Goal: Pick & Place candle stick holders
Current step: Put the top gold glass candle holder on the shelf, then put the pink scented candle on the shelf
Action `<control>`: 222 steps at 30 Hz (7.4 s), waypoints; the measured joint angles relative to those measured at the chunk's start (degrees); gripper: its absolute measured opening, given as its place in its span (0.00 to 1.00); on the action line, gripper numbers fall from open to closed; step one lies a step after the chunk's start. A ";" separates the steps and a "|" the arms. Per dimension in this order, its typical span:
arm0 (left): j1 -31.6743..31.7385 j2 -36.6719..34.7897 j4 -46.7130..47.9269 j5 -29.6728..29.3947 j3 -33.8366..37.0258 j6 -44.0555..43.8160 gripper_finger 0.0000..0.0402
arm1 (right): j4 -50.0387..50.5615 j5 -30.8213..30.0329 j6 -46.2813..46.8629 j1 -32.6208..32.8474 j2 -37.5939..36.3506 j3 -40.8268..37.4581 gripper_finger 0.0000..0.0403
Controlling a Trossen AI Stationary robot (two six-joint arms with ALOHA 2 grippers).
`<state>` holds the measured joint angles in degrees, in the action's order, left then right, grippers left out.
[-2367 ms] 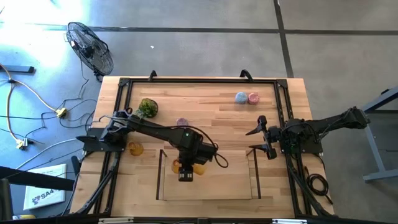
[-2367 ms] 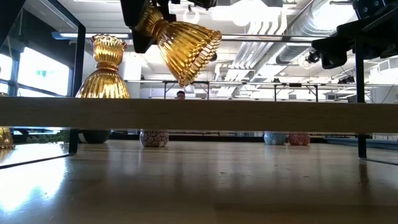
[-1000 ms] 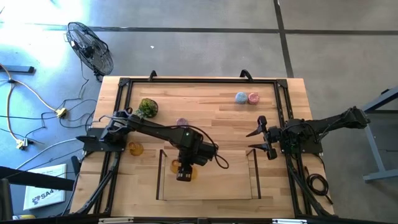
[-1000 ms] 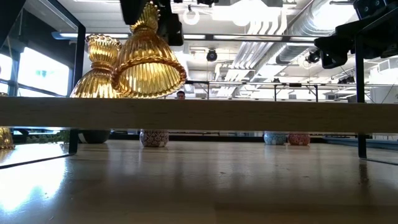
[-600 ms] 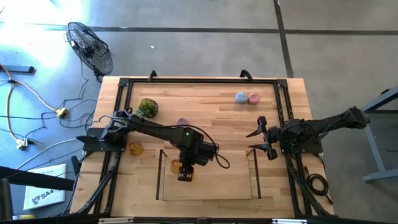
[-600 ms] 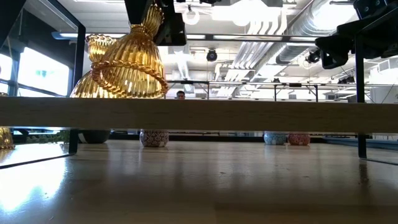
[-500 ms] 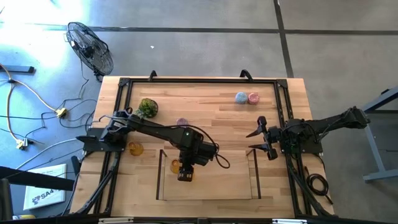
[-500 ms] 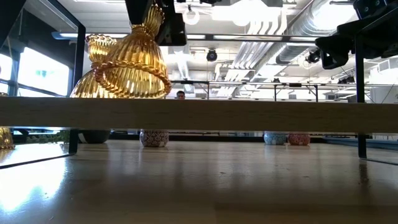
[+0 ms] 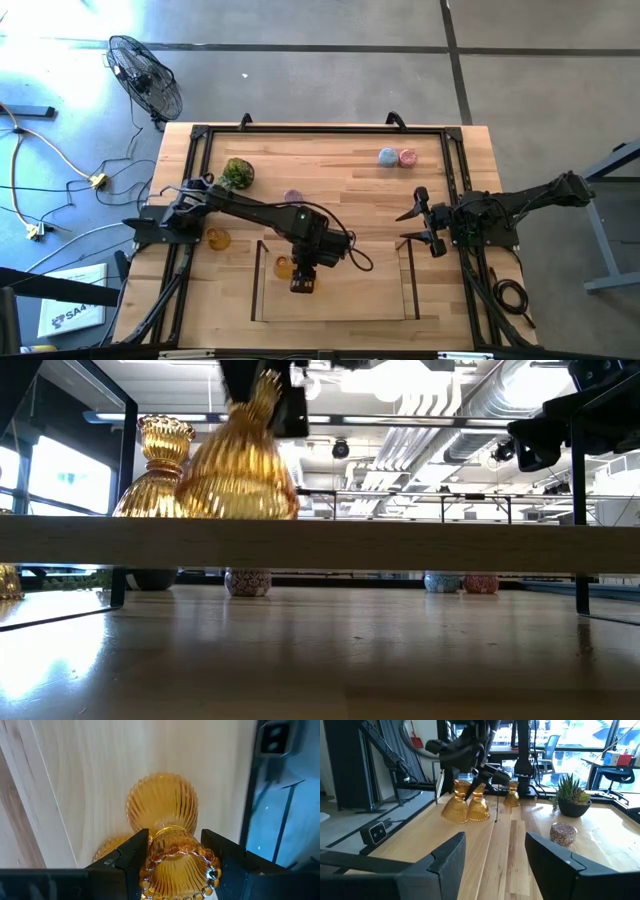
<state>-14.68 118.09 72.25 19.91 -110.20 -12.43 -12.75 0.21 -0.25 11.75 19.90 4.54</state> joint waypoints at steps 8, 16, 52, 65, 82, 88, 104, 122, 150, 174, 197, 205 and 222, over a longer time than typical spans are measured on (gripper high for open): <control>-1.26 1.55 -1.49 -1.80 2.32 0.56 0.43 | 0.08 0.02 0.09 0.00 0.02 0.00 0.50; -2.64 1.66 -4.51 -3.23 2.33 1.71 0.43 | 0.05 0.02 0.26 0.00 0.02 0.00 0.50; -2.60 1.79 -17.05 1.57 2.32 2.60 0.43 | 0.02 0.00 0.28 0.00 0.02 0.00 0.50; -2.58 1.77 -6.05 -20.09 -18.63 12.74 0.43 | -4.82 -0.79 -1.43 0.00 0.02 0.00 0.50; 13.52 -13.50 -3.62 -19.76 -22.63 21.61 0.43 | 4.40 -29.73 -26.72 -0.13 5.01 22.07 0.50; 24.83 -14.36 2.50 -9.23 -22.61 27.64 0.43 | 28.80 -47.09 -19.18 -0.94 15.83 44.74 0.50; 44.70 -14.50 0.56 30.14 -5.06 44.10 0.43 | 63.82 -39.07 -1.77 -7.34 31.96 70.42 0.53; 46.56 -14.80 -4.29 30.26 -0.16 44.33 0.43 | 63.28 -20.68 -2.72 -7.30 32.54 70.31 0.77; 46.55 -19.37 3.80 31.04 3.56 51.62 0.43 | 96.32 -2.46 -27.86 -58.90 64.66 84.87 0.98; 46.54 -19.37 1.17 32.27 8.78 55.97 0.43 | 65.09 -1.28 -40.44 -62.51 65.84 54.53 0.98; 46.54 -19.37 4.37 33.76 8.78 60.22 0.43 | 62.83 -0.78 -38.56 -65.39 79.91 57.35 0.97; 46.54 -19.37 4.35 33.73 8.75 60.20 0.43 | 62.77 -0.99 -38.03 -65.36 85.20 57.44 0.96; 46.54 -19.37 4.37 33.73 8.75 60.20 0.43 | 66.77 1.70 -35.57 -65.40 84.39 57.22 0.70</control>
<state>31.86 98.72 76.62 53.64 -101.45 47.77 54.03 1.90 -35.82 -53.65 104.29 61.76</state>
